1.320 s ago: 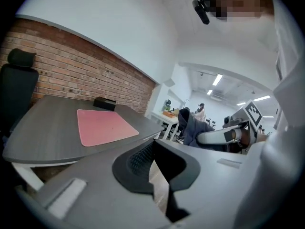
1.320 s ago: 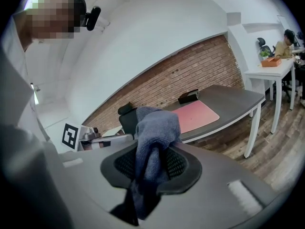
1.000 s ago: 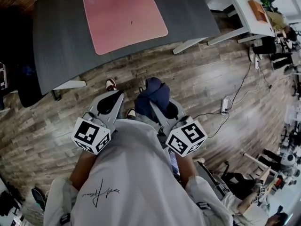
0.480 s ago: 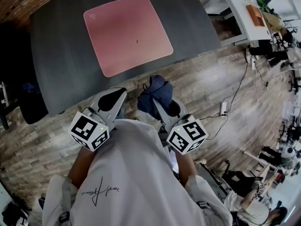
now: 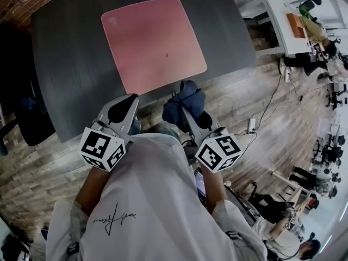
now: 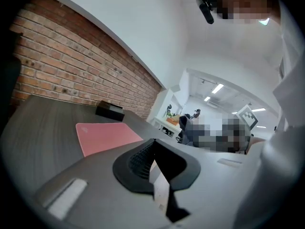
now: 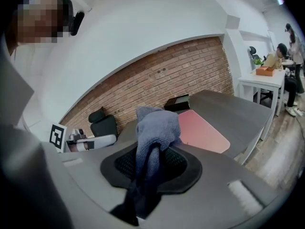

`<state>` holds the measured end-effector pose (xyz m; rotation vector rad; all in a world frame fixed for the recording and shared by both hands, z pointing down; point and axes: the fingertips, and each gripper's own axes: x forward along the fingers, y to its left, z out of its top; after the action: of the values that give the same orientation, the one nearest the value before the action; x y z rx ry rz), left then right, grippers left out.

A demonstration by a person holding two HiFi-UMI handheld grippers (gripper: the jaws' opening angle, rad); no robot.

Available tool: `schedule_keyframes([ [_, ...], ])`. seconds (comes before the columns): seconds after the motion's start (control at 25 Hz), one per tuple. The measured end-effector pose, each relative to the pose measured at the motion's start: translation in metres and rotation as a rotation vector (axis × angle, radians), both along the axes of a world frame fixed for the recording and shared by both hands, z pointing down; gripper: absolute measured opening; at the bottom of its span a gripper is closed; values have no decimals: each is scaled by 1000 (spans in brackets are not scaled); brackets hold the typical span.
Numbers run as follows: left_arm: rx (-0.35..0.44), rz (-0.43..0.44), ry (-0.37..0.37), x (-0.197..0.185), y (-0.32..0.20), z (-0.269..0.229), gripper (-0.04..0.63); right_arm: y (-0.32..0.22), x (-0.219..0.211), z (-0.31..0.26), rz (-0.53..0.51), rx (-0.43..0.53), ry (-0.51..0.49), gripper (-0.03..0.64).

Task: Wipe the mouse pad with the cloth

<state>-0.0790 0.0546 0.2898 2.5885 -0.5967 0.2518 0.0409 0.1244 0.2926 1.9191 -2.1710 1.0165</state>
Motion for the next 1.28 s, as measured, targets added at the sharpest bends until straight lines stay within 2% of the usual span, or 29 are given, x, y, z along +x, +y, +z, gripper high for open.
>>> schedule_keyframes([
  [0.24,-35,-73,-6,-8,-16,8,14,-15,32,2,17,-28,43,98],
  [0.36,-19,-85,-24,-6,-19,10,11,-28,55,7,5,-34,75,97],
  [0.48,30,-106,-81,-4,-25,17,12,-47,81,30,-17,-81,111,98],
  [0.64,18,-191,-94,3,-40,25,12,-71,118,61,-39,-123,131,98],
  [0.84,43,-264,-144,24,-49,33,12,-95,160,108,-90,-195,180,97],
  [1.08,28,-347,-186,35,-54,47,12,-124,203,179,-147,-292,314,86],
  [1.28,16,-400,-215,39,-53,48,12,-140,227,224,-124,-327,465,81],
])
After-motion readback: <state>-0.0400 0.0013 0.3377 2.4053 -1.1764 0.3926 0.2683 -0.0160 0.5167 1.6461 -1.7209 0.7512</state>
